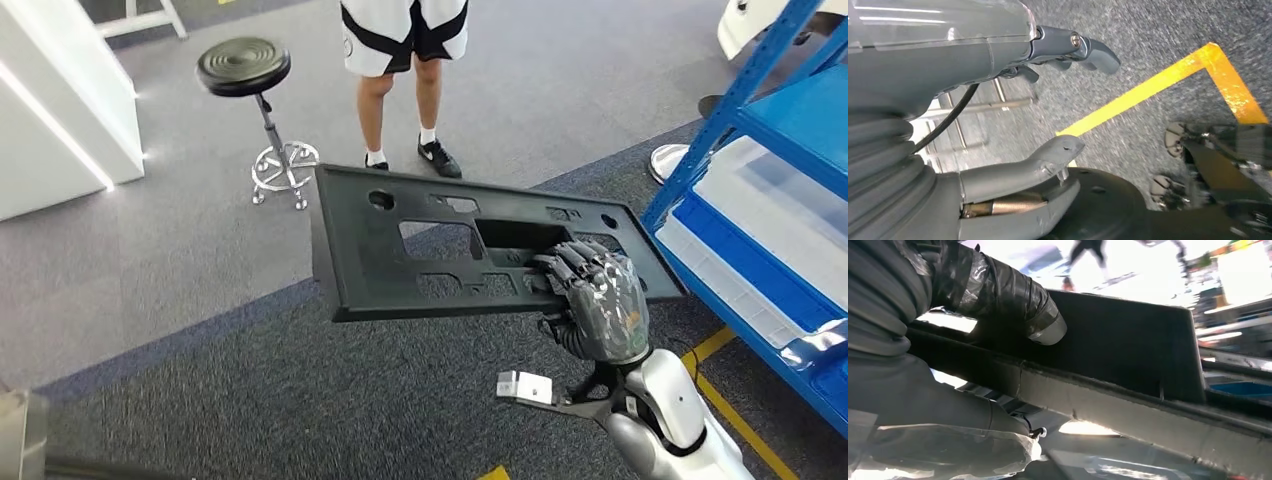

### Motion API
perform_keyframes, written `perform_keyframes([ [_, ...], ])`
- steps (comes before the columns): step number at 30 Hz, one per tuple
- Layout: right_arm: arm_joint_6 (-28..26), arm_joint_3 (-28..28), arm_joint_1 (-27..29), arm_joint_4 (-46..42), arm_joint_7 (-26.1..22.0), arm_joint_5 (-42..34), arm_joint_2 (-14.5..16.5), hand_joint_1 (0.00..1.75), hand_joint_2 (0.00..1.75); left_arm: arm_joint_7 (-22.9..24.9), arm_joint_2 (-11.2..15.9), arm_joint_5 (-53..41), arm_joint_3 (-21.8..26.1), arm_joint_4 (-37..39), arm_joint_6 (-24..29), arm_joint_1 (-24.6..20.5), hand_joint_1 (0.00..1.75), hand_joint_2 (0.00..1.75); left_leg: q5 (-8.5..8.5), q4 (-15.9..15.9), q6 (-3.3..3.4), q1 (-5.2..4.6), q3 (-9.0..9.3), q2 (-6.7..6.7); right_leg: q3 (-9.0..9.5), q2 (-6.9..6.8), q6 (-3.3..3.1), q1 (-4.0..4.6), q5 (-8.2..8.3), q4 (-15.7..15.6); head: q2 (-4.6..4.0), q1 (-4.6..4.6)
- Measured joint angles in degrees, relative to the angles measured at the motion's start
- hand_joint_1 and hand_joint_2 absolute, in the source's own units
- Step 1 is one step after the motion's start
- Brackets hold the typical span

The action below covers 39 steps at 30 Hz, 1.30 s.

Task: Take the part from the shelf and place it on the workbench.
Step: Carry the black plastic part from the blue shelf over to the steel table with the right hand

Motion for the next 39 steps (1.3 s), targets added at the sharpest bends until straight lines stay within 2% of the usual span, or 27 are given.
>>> perform_keyframes([
  [2,0.0,1.6,-2.1,0.9,0.2,-0.3,0.9,1.75,1.75,0.0,0.0,0.4,0.1,0.0,-0.1,0.0,0.00,1.75,0.30,-0.3,0.58,-0.04,-0.17,-1.61,0.21,-1.31,0.46,0.18,-0.20,-0.2,0.01,0.03],
  [3,0.0,2.3,-3.2,1.5,0.3,-0.5,1.4,1.75,1.75,0.1,-0.1,0.7,0.1,0.0,-0.2,0.1,0.00,1.75,0.49,-0.6,0.86,0.10,-0.13,-2.34,0.25,-0.95,0.67,0.12,-0.54,0.0,0.01,0.04],
  [5,0.3,3.9,-5.5,2.7,0.6,-1.1,2.8,1.75,1.75,0.3,-0.2,1.1,0.3,0.0,-0.2,0.2,0.00,1.75,0.87,-1.2,1.51,0.46,0.10,-3.53,-1.06,1.90,0.90,-0.12,-2.72,3.1,0.01,0.07],
  [6,0.4,4.6,-6.4,3.3,0.8,-1.4,3.4,1.75,1.75,0.3,-0.3,1.2,0.3,0.0,-0.2,0.2,0.00,1.75,0.93,-1.3,1.69,0.49,0.11,-4.09,-2.60,3.68,0.91,-0.22,-4.45,6.4,0.00,0.08],
  [7,0.5,5.1,-7.1,3.8,0.9,-1.6,3.9,1.75,1.75,0.4,-0.3,1.4,0.3,0.0,-0.1,0.2,0.00,1.75,0.94,-1.3,1.83,0.50,0.11,-4.49,-4.09,4.69,0.89,-0.24,-5.95,9.4,-0.01,0.08],
  [9,0.6,5.7,-7.6,4.2,1.1,-1.8,4.3,1.75,1.75,0.4,-0.4,1.4,0.3,0.0,0.0,0.1,0.00,1.75,0.92,-1.2,1.92,0.47,0.13,-4.97,-5.81,5.19,0.92,-0.23,-7.42,12.9,-0.01,0.09],
  [11,0.6,5.8,-7.6,4.3,1.1,-1.9,4.3,1.75,1.75,0.4,-0.4,1.4,0.3,0.0,0.0,0.1,0.00,1.75,0.92,-1.2,1.92,0.46,0.13,-5.05,-6.03,5.21,0.92,-0.23,-7.54,13.3,-0.01,0.09],
  [13,0.6,6.4,-8.0,4.8,1.3,-2.0,4.7,1.75,1.75,0.4,-0.4,1.6,0.4,0.0,0.2,0.1,0.00,1.75,0.90,-1.1,1.94,0.45,0.13,-5.77,-7.31,5.29,0.95,-0.24,-7.73,15.4,0.00,0.08],
  [14,0.6,7.2,-8.6,5.3,1.4,-2.2,5.3,1.75,1.75,0.5,-0.5,1.9,0.4,0.0,0.5,0.2,0.00,1.75,0.81,-0.9,1.90,0.48,0.15,-6.74,-7.51,5.42,0.93,-0.27,-6.34,14.9,0.01,0.08],
  [17,1.8,10.8,-12.9,8.2,1.7,-3.6,9.5,1.75,1.75,0.8,-0.7,4.1,1.4,0.0,2.0,0.2,0.00,1.75,0.10,0.8,0.88,0.78,-0.73,-10.62,-4.41,9.93,0.64,-0.63,0.47,4.7,0.01,0.07],
  [18,2.4,11.8,-14.3,9.2,1.7,-4.1,11.2,1.75,1.75,1.0,-0.7,4.7,1.8,0.0,2.3,0.2,0.00,1.75,0.03,1.1,0.42,0.98,-1.14,-11.48,-3.63,11.11,0.49,-0.61,1.26,2.4,0.01,0.08],
  [20,3.0,13.1,-16.1,10.9,1.8,-4.6,14.1,1.75,1.75,1.3,-0.7,5.3,2.3,0.0,2.3,0.4,0.00,1.75,0.18,1.1,-0.26,1.34,-1.58,-12.31,-3.56,9.85,-0.01,-0.47,1.32,2.1,0.01,0.08],
  [21,3.2,13.6,-17.0,11.5,1.9,-4.7,15.3,1.75,1.75,1.5,-0.8,5.5,2.6,0.0,2.3,0.5,0.00,1.75,-0.18,1.7,-0.58,1.30,-1.92,-11.47,-3.35,9.06,-0.38,-0.49,1.39,1.9,0.01,0.02],
  [22,3.3,13.9,-17.8,12.0,1.9,-4.9,16.2,1.75,1.75,1.6,-0.8,5.7,2.8,0.0,2.4,0.5,0.00,1.75,-0.99,3.2,-0.91,1.21,-2.63,-10.01,-3.10,8.15,-0.77,-0.52,1.43,1.6,0.01,-0.06],
  [24,3.3,14.4,-18.9,12.4,1.9,-5.3,17.0,1.75,1.75,1.6,-0.9,5.9,3.0,0.0,2.7,0.4,0.00,1.75,-3.98,9.5,-1.44,1.08,-5.72,-6.24,-2.59,6.10,-1.37,-0.31,1.26,1.4,0.00,-0.21],
  [26,3.2,14.8,-19.2,12.8,2.1,-5.5,17.1,1.75,1.75,1.5,-0.9,6.1,3.1,0.0,3.0,0.5,0.00,1.75,-6.12,16.0,-1.72,1.27,-9.10,-4.79,-2.27,4.05,-1.63,-0.04,0.96,1.3,-0.01,-0.21],
  [27,3.1,15.0,-19.3,13.0,2.3,-5.6,17.0,1.75,1.75,1.4,-0.9,6.0,3.2,0.0,3.1,0.5,0.00,1.75,-5.76,16.7,-1.74,1.34,-9.57,-4.56,-2.11,3.14,-1.64,0.03,0.78,1.4,0.00,-0.21],
  [28,2.7,15.1,-19.2,13.1,2.5,-5.5,16.9,1.75,1.75,1.3,-0.9,5.8,3.2,0.0,3.2,0.6,0.00,1.75,-4.52,15.4,-1.68,1.38,-8.97,-4.39,-1.92,2.37,-1.59,0.06,0.61,1.4,0.01,-0.22],
  [29,2.1,15.1,-19.2,13.1,2.8,-5.4,16.6,1.75,1.75,1.2,-0.9,5.4,3.2,0.0,3.3,0.6,0.00,1.75,-2.45,11.9,-1.52,1.38,-7.15,-3.85,-1.64,1.63,-1.47,0.08,0.38,1.4,0.01,-0.22],
  [30,1.2,15.0,-19.0,12.8,3.0,-5.3,15.7,1.75,1.75,1.0,-0.9,4.9,3.1,0.0,3.4,0.7,0.00,1.75,-0.84,7.8,-1.32,1.18,-4.94,-2.70,-1.37,0.96,-1.27,0.15,0.14,1.3,0.01,-0.22],
  [31,0.2,14.9,-18.5,12.2,3.1,-5.1,14.4,1.75,1.75,0.7,-0.9,4.4,3.0,0.0,3.5,0.6,0.00,1.75,0.26,4.4,-0.97,0.92,-3.10,-1.64,-1.14,0.30,-1.01,0.29,-0.10,1.3,0.00,-0.20],
  [32,-0.8,14.4,-17.6,11.3,3.1,-5.1,12.4,1.75,1.75,0.3,-0.9,3.8,2.8,0.0,3.5,0.6,0.00,1.75,0.84,1.9,-0.60,0.67,-1.80,-0.90,-0.85,-0.39,-0.73,0.44,-0.30,1.1,-0.01,-0.20],
  [33,-1.7,13.8,-16.2,10.2,2.8,-5.1,10.2,1.75,1.75,-0.1,-0.8,3.4,2.6,0.0,3.6,0.6,0.00,1.75,0.67,1.1,-0.26,0.43,-1.40,-0.73,-0.56,-1.08,-0.46,0.59,-0.43,0.9,0.00,-0.19],
  [35,-2.8,11.4,-12.9,7.7,1.8,-5.3,5.8,1.75,1.75,-0.9,-0.8,3.0,2.2,0.0,3.7,0.8,0.00,1.75,0.69,0.8,0.42,0.42,-1.32,-2.21,0.14,-2.33,0.07,0.75,-0.64,0.4,0.01,-0.18],
  [36,-3.1,10.0,-11.2,6.5,1.3,-5.4,3.8,1.75,1.75,-1.2,-0.8,3.0,2.1,0.0,3.7,1.0,0.00,1.75,0.76,0.4,0.75,0.53,-1.13,-2.90,0.32,-1.63,0.39,0.67,-1.00,0.5,0.02,-0.15],
  [37,-3.3,8.6,-9.9,5.4,0.9,-5.5,2.0,1.75,1.75,-1.4,-0.8,2.9,1.9,0.0,3.8,1.1,0.00,1.75,0.84,0.1,1.10,0.65,-0.91,-3.43,0.10,-0.13,0.63,0.55,-1.69,1.3,0.02,-0.14],
  [39,-3.4,6.5,-7.8,3.7,0.5,-5.4,-0.7,1.75,1.75,-1.6,-0.9,3.0,1.6,0.0,3.9,1.2,0.00,1.75,0.90,-0.2,1.68,0.77,-0.57,-4.32,-2.59,4.13,0.91,0.29,-4.67,6.8,0.01,-0.08],
])
